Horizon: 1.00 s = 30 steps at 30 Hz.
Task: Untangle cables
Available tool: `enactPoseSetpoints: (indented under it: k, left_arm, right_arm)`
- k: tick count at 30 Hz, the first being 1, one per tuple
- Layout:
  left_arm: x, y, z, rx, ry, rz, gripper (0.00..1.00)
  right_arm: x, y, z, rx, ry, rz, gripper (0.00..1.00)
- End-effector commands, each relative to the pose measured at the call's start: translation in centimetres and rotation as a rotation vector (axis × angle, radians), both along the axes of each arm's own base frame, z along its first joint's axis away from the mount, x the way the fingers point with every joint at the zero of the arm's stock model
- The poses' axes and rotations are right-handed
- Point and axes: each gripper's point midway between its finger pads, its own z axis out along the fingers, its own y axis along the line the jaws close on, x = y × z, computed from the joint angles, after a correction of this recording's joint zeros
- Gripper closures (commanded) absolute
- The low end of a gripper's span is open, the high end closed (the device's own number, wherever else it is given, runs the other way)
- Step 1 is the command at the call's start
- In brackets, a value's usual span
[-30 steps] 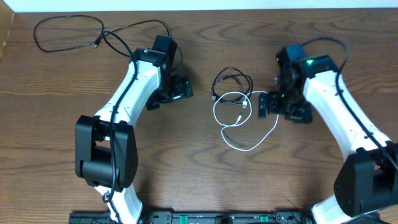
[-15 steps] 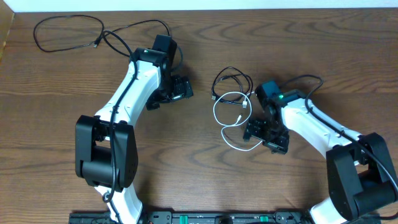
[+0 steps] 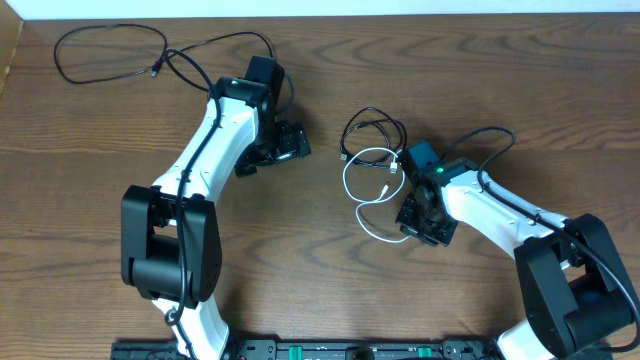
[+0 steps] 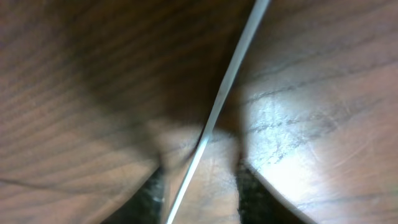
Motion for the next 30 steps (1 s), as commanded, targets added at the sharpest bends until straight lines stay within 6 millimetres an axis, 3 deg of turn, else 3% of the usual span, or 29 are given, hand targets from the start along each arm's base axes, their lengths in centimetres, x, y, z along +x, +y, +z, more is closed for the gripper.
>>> enactPoseSetpoints:
  k: [1, 4, 7, 11, 18, 19, 20, 22, 27, 30]
  left_arm:
    - [-0.1, 0.2, 0.2, 0.008, -0.005, 0.004, 0.0]
    - [-0.1, 0.2, 0.2, 0.008, -0.005, 0.004, 0.0]
    - [-0.1, 0.2, 0.2, 0.008, -0.005, 0.004, 0.0]
    - [-0.1, 0.2, 0.2, 0.008, -0.005, 0.004, 0.0]
    - [-0.1, 0.2, 0.2, 0.008, -0.005, 0.004, 0.0]
    - [-0.1, 0.2, 0.2, 0.008, -0.005, 0.004, 0.0]
    - [-0.1, 0.2, 0.2, 0.008, -0.005, 0.004, 0.0]
    - [-0.1, 0.2, 0.2, 0.008, -0.005, 0.004, 0.0]
    - [-0.1, 0.2, 0.2, 0.008, -0.005, 0.004, 0.0]
    - [-0.1, 0.2, 0.2, 0.008, -0.005, 0.004, 0.0]
  right_arm:
    - [0.1, -0.9, -0.4, -0.053, -0.015, -0.006, 0.91]
    - [0.3, -0.8, -0.2, -0.049, -0.019, 0.004, 0.98]
    - [0.8, -1.0, 0.9, -0.062, -0.021, 0.046, 0.99]
    - [2.8, -2.7, 5.5, -0.184, -0.073, 0.076, 0.99]
    - [7.0, -2.2, 17.5, -0.18, -0.322, 0.214, 0.99]
    - [7.9, -2.1, 21.0, -0.169, -0.42, 0.232, 0.99]
    - [8.2, -2.2, 22.4, -0.165, -0.462, 0.234, 0.99]
    - [9.0, -2.2, 27.3, -0.147, -0.61, 0.231, 0.99]
    - [9.2, -3.4, 36.3, -0.155, -0.898, 0.239, 0.99]
    - [8.3, -4.3, 40.2, -0.155, -1.024, 0.213, 0.99]
